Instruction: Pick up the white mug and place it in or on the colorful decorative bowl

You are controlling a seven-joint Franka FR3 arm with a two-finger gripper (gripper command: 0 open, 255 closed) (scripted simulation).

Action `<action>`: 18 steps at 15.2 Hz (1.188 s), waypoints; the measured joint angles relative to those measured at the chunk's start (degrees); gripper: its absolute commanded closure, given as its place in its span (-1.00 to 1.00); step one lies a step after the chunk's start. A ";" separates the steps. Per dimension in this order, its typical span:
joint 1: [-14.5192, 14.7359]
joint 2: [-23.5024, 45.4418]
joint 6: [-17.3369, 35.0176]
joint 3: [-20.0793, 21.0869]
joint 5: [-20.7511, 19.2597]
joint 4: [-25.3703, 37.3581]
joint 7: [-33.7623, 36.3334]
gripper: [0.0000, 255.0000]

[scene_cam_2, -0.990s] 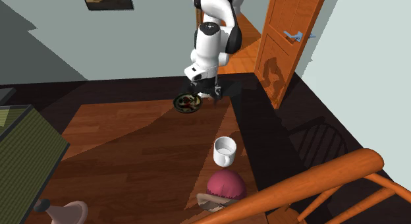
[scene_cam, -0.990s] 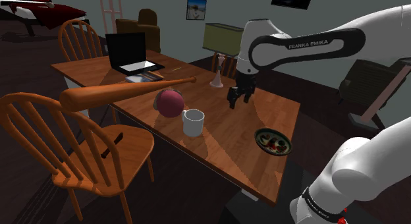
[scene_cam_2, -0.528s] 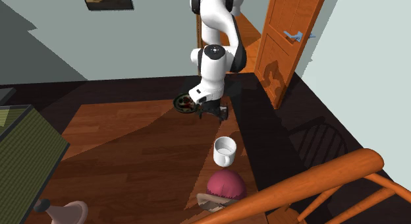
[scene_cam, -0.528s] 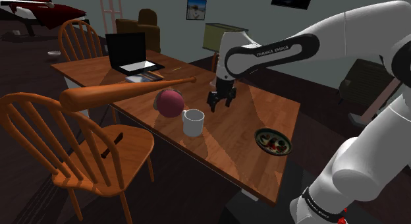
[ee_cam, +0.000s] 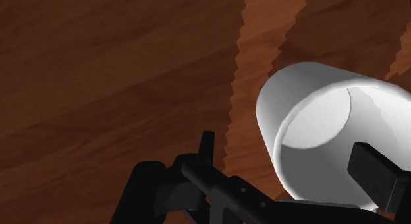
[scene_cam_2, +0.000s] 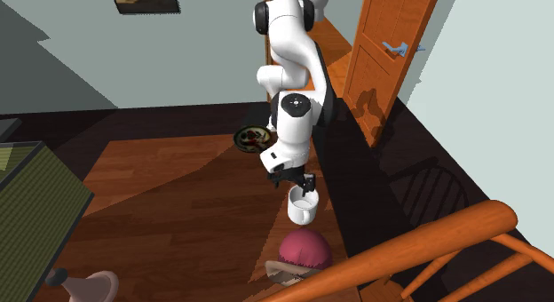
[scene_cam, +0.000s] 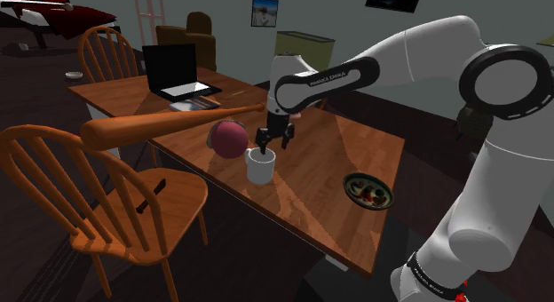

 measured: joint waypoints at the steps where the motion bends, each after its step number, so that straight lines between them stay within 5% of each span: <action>1: 0.07 0.89 0.58 -0.01 -0.12 0.32 0.17 -1.00; 13: 0.14 3.43 4.96 -0.17 -0.58 -1.51 0.49 -1.00; 14: 0.14 3.43 4.96 -0.17 -0.58 -1.51 0.49 1.00; 18: 0.14 3.43 4.96 -0.17 -0.58 -1.50 0.49 1.00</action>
